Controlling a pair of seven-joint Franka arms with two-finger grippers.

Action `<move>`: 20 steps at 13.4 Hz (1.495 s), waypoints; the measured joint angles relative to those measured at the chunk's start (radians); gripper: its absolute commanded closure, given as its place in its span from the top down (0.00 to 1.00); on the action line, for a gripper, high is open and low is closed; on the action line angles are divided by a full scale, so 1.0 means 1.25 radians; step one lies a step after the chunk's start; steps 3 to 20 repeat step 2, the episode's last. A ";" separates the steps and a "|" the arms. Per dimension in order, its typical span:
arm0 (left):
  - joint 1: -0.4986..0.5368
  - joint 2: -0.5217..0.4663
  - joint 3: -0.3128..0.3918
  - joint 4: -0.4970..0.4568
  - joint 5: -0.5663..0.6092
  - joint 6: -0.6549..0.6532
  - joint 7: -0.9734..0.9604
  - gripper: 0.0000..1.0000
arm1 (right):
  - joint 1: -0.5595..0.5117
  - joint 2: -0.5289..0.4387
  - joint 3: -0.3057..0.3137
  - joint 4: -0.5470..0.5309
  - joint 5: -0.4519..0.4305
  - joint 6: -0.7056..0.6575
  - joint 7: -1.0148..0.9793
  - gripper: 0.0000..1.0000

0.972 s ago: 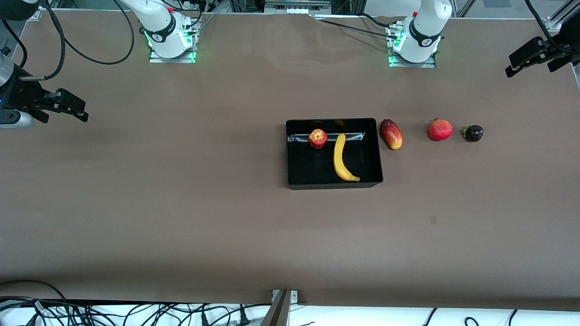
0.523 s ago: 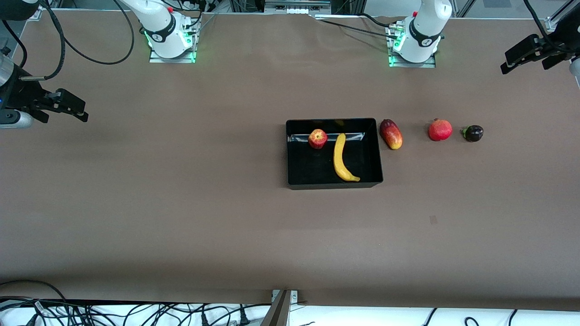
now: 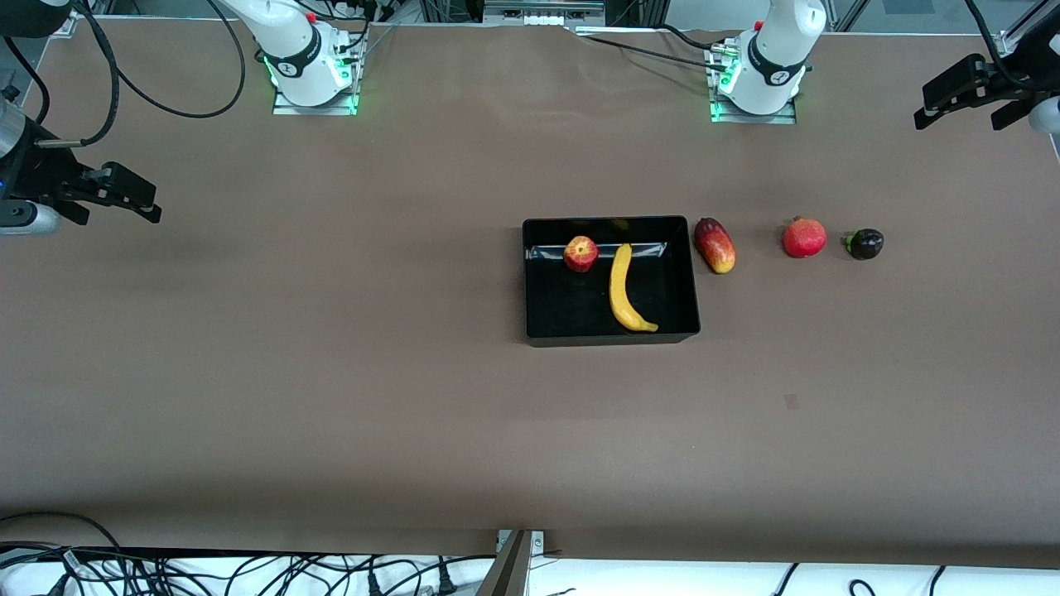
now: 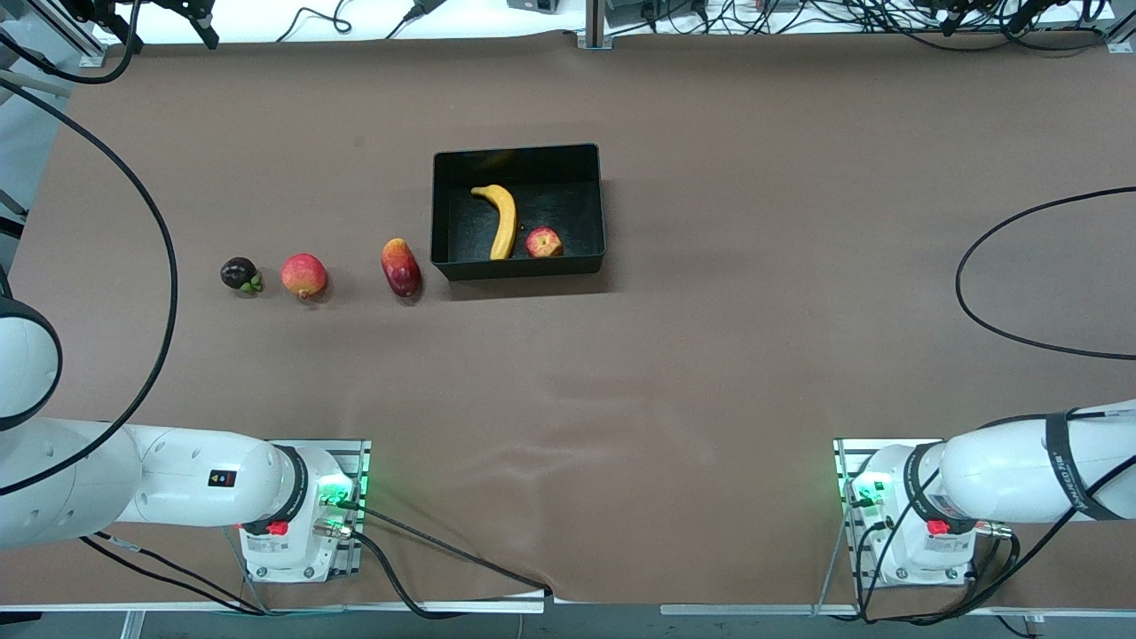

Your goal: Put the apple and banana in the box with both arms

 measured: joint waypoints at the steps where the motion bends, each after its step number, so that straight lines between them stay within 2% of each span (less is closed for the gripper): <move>1: 0.000 0.000 0.000 0.006 0.000 0.000 0.000 1.00 | 0.000 0.000 0.000 0.000 0.000 0.000 0.000 1.00; 20: 0.000 0.001 0.001 0.012 0.000 0.000 0.000 1.00 | 0.000 0.000 0.000 0.000 0.000 0.000 0.000 1.00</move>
